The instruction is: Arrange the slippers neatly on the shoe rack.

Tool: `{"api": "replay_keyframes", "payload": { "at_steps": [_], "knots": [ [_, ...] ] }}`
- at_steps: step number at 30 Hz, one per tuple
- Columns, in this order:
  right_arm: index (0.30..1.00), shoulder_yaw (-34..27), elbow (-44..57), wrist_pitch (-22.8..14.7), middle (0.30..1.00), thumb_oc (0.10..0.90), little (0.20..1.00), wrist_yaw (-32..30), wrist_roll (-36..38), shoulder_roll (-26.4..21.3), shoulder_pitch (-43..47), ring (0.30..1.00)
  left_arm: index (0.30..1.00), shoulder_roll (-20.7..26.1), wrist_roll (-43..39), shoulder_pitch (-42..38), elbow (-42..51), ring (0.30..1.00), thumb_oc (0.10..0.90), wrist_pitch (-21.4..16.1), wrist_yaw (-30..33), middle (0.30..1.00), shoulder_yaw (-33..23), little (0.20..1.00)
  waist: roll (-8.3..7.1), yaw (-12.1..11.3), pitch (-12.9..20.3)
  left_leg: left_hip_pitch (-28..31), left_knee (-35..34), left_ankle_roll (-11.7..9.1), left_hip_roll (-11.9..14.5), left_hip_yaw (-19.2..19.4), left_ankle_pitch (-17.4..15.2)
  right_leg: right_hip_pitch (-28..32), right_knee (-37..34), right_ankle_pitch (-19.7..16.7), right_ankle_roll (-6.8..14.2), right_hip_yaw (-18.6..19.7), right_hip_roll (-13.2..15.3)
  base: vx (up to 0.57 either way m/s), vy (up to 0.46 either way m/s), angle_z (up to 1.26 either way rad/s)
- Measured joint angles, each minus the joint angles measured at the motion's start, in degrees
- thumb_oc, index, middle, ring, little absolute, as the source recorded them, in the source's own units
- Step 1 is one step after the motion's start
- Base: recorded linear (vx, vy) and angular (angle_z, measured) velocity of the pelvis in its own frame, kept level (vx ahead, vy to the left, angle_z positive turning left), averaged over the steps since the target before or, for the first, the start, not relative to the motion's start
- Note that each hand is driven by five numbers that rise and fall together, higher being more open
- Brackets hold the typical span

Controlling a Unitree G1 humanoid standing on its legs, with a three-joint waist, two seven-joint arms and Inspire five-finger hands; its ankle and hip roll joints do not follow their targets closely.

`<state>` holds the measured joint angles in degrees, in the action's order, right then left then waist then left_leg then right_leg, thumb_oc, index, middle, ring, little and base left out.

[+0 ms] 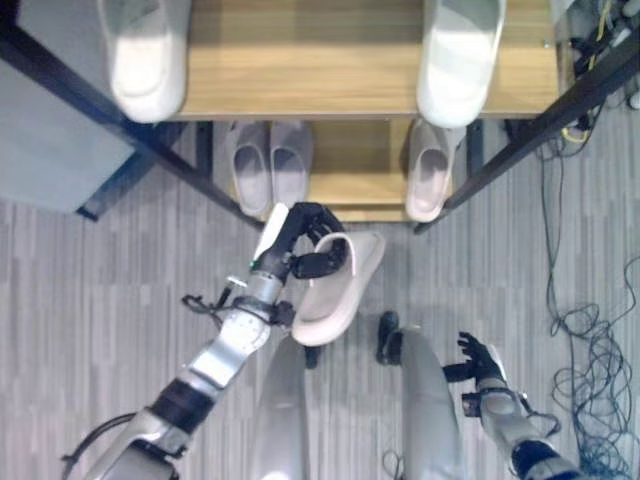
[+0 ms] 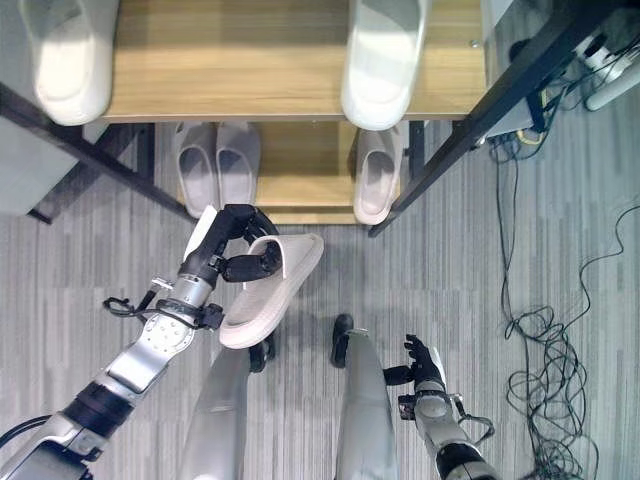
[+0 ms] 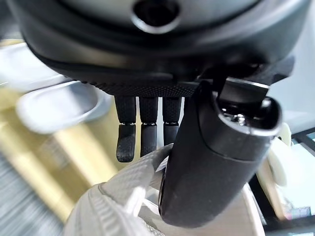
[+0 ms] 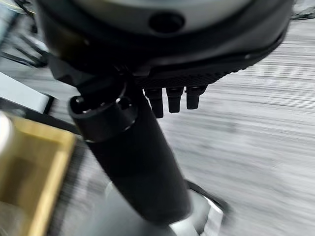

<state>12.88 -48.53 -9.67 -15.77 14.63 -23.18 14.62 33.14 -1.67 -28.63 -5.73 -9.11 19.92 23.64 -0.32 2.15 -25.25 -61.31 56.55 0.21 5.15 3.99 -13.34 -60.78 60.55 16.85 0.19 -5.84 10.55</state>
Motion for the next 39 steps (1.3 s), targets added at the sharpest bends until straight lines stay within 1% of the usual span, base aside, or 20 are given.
{"api": "replay_keyframes", "payload": {
  "at_steps": [2, 5, 7, 8, 10, 11, 13, 14, 17, 19, 20, 21, 22, 23, 24, 25, 26, 29, 34, 39],
  "knots": [
    [0.900, -0.7, 5.9, -0.3, 0.900, 0.800, 0.900, -1.9, 1.7, -2.0, 3.7, 0.900, 0.300, 1.3, 0.2, -6.1, -0.9, 0.300, 0.400, 0.4, 3.8, 0.300, -1.6, 0.300, -0.03, 1.0, 0.0, -8.8, 7.7, 0.7, 0.8, -0.1, -1.4, -8.8, 7.1, 1.3, -0.3, 1.1, -0.1, 0.04, 0.030, -0.13],
    [0.900, -1.6, 10.7, -2.1, 0.900, 0.800, 0.900, -3.3, 2.4, -3.2, 6.6, 0.900, 0.300, 4.1, 0.4, -12.1, -1.1, 0.300, 0.400, 0.6, 6.2, 0.300, -1.2, 0.300, 0.04, 1.7, -0.1, -16.8, 16.6, 1.4, 1.9, -0.8, -4.3, -16.4, 15.3, 3.6, -1.3, 1.5, -0.2, 0.08, 0.028, -0.13],
    [0.900, -1.1, 12.6, -3.6, 0.900, 0.800, 0.900, -3.8, 3.0, -3.9, 8.2, 0.900, 0.300, 6.4, 0.7, -15.7, -1.8, 0.300, 0.400, 0.6, 8.6, 0.300, -0.3, 0.300, 0.10, 2.2, -0.1, -21.6, 24.1, 1.4, 2.3, -1.6, -6.8, -21.0, 22.4, 5.7, -1.7, 1.9, 0.0, 0.15, 0.019, -0.04],
    [0.900, -0.7, 14.2, -3.8, 0.900, 0.800, 0.900, -4.0, 3.7, -4.8, 8.9, 0.900, 0.300, 7.9, 1.6, -18.2, -2.9, 0.300, 0.400, 0.6, 10.6, 0.300, -0.1, 0.300, 0.26, 2.2, 0.2, -25.3, 30.5, 1.5, 3.1, -2.0, -9.2, -24.6, 28.5, 8.0, -2.0, 2.4, 0.0, 0.13, 0.009, -0.10],
    [0.900, -0.3, 15.5, -4.6, 0.900, 0.800, 0.900, -4.3, 4.0, -5.8, 10.9, 0.900, 0.300, 9.8, 2.1, -22.5, -5.4, 0.300, 0.400, 0.8, 13.7, 0.300, 0.0, 0.300, 0.65, 2.4, 0.2, -31.4, 39.2, 1.6, 3.6, -2.8, -11.8, -30.7, 36.8, 10.4, -1.8, 3.4, 0.1, 0.13, 0.002, -0.11],
    [0.900, -0.4, 16.6, -4.6, 0.900, 0.800, 0.900, -4.3, 4.1, -6.7, 10.9, 0.900, 0.300, 10.0, 2.1, -24.4, -6.1, 0.300, 0.400, 1.6, 14.3, 0.300, 0.3, 0.300, 0.68, 2.2, -0.2, -33.2, 42.1, 2.3, 3.8, -2.7, -13.0, -32.7, 39.8, 11.2, -1.9, 3.9, 0.0, 0.12, 0.007, -0.06],
    [0.900, -0.1, 18.0, -4.7, 0.900, 0.800, 0.900, -4.3, 4.2, -7.9, 12.3, 0.900, 0.300, 11.2, 2.1, -27.4, -8.3, 0.300, 0.400, 2.7, 16.1, 0.300, 1.3, 0.300, 1.00, 2.4, -4.9, -33.5, 48.9, 2.4, 3.9, -2.8, -15.4, -33.1, 46.5, 13.4, -1.4, 5.4, 0.0, 0.11, 0.027, -0.05],
    [0.900, 0.5, 18.7, -4.6, 0.900, 0.800, 0.900, -4.3, 4.7, -8.3, 12.3, 0.900, 0.300, 11.2, 2.0, -27.4, -9.9, 0.300, 0.400, 2.9, 17.3, 0.300, 2.2, 0.300, 1.80, 2.5, -6.1, -33.9, 52.6, 2.5, 4.0, -3.2, -16.8, -33.5, 49.9, 14.8, -1.3, 6.1, 0.1, 0.09, 0.028, -0.07],
    [0.900, 1.7, 21.1, -4.6, 0.900, 0.800, 0.900, -4.3, 4.7, -8.7, 8.2, 0.900, 0.300, 11.3, 2.1, -26.9, -11.4, 0.300, 0.400, 4.1, 18.7, 0.300, 5.5, 0.300, 1.75, 2.4, -6.3, -33.9, 58.4, 3.0, 4.9, -3.1, -20.3, -34.0, 55.4, 17.5, -0.2, 7.3, -0.6, 0.13, 0.038, -0.06],
    [0.900, 2.3, 22.5, -4.8, 0.900, 0.800, 0.900, -4.3, 4.6, -9.5, 6.3, 0.900, 0.300, 11.9, 2.0, -27.6, -12.7, 0.300, 0.400, 4.0, 19.4, 0.300, 7.9, 0.300, 1.56, 2.8, -6.3, -33.5, 60.9, 2.8, 4.9, -3.1, -20.9, -33.7, 57.8, 18.2, 0.2, 7.9, -0.6, 0.10, 0.046, -0.05],
    [0.900, 2.9, 24.7, -4.8, 0.900, 0.800, 0.900, -4.2, 4.5, -11.0, 3.8, 0.900, 0.300, 13.6, 2.0, -28.4, -14.7, 0.300, 0.400, 4.2, 19.6, 0.300, 10.7, 0.300, 1.42, 3.8, -6.3, -33.0, 66.1, 3.0, 5.1, -3.4, -23.8, -33.3, 62.6, 20.3, 1.2, 9.0, -0.8, 0.06, 0.045, -0.18],
    [0.900, 2.6, 25.8, -4.9, 0.900, 0.800, 0.900, -4.4, 4.6, -11.2, 3.4, 0.900, 0.300, 13.9, 1.9, -28.7, -15.1, 0.300, 0.400, 4.2, 20.0, 0.300, 10.7, 0.300, 1.40, 3.9, -6.3, -33.0, 68.3, 4.0, 5.8, -3.5, -25.7, -33.6, 64.4, 21.4, 0.9, 9.5, -1.4, 0.05, 0.045, -0.24],
    [0.900, 2.7, 25.9, -4.9, 0.900, 0.800, 0.900, -4.4, 4.6, -11.4, 3.1, 0.900, 0.300, 13.8, 1.9, -29.0, -15.3, 0.300, 0.400, 4.2, 20.1, 0.300, 10.7, 0.300, 1.39, 4.1, -6.3, -33.1, 69.2, 4.2, 6.0, -3.4, -26.1, -33.8, 65.0, 21.4, 1.1, 9.8, -1.7, 0.06, 0.055, -0.19],
    [0.900, 2.9, 26.1, -4.9, 0.900, 0.800, 0.900, -4.3, 4.6, -11.4, 1.5, 0.900, 0.300, 13.9, 2.0, -29.5, -15.9, 0.300, 0.400, 4.1, 20.3, 0.300, 11.2, 0.300, 0.94, 5.2, -6.2, -32.6, 70.6, 3.3, 6.1, -3.2, -26.1, -33.9, 66.3, 21.5, 2.2, 10.5, -1.7, 0.03, 0.040, -0.09],
    [0.900, 3.3, 27.0, -5.0, 0.900, 0.800, 0.900, -4.1, 4.5, -11.8, 0.4, 0.900, 0.300, 13.8, 1.9, -30.9, -17.7, 0.300, 0.400, 4.1, 20.5, 0.300, 12.5, 0.300, 0.69, 5.6, -6.2, -32.2, 72.4, 4.2, 6.1, -3.4, -28.2, -33.4, 67.9, 22.7, 2.1, 10.8, -2.0, 0.03, 0.033, -0.16],
    [0.900, 3.4, 27.6, -5.0, 0.900, 0.800, 0.900, -4.1, 4.5, -12.0, -0.7, 0.900, 0.300, 13.8, 1.9, -31.7, -18.6, 0.300, 0.400, 4.2, 20.7, 0.300, 12.5, 0.300, 0.69, 5.9, -6.2, -32.2, 73.7, 4.1, 6.7, -3.7, -29.1, -33.6, 68.7, 23.1, 2.4, 10.9, -2.4, 0.03, 0.040, -0.21],
    [0.900, 3.6, 27.6, -4.9, 0.900, 0.800, 0.900, -4.0, 4.6, -12.0, -1.2, 0.900, 0.300, 13.8, 1.9, -32.1, -19.0, 0.300, 0.400, 4.1, 20.7, 0.300, 12.5, 0.300, 0.70, 5.8, -6.2, -32.2, 74.0, 4.3, 6.8, -3.7, -29.6, -33.7, 68.9, 23.2, 2.5, 11.1, -2.4, 0.02, 0.041, -0.22],
    [0.900, 4.8, 27.6, -4.8, 0.900, 0.800, 0.900, -3.6, 4.5, -12.2, -2.3, 0.900, 0.300, 13.2, 1.8, -35.7, -23.8, 0.300, 0.400, 4.0, 20.7, 0.300, 14.4, 0.300, 0.69, 7.8, -6.2, -31.8, 75.2, 3.9, 7.6, -3.7, -30.5, -33.5, 69.7, 23.5, 2.9, 11.1, -2.7, 0.02, 0.057, -0.10],
    [0.900, 5.8, 27.8, -5.0, 0.900, 0.800, 0.900, -2.7, 4.5, -13.5, -2.1, 0.900, 0.300, 12.8, 1.3, -41.1, -32.9, 0.300, 0.400, 4.3, 19.3, 0.300, 19.3, 0.300, 0.60, 8.6, -6.3, -30.3, 75.7, 3.7, 7.9, -3.7, -32.1, -33.0, 69.8, 23.6, 2.9, 11.0, -3.3, 0.00, 0.036, -0.10],
    [0.900, 5.8, 28.0, -5.1, 0.900, 0.800, 0.900, -1.5, 4.5, -15.5, -2.4, 0.900, 0.300, 12.6, -0.3, -43.9, -36.0, 0.300, 0.400, 4.4, 18.0, 0.300, 19.7, 0.300, 0.60, 8.9, -6.3, -29.6, 75.7, 3.5, 8.0, -3.7, -32.2, -32.4, 69.8, 23.7, 2.9, 11.3, -3.4, 0.01, 0.004, 0.00]
  ]
}}
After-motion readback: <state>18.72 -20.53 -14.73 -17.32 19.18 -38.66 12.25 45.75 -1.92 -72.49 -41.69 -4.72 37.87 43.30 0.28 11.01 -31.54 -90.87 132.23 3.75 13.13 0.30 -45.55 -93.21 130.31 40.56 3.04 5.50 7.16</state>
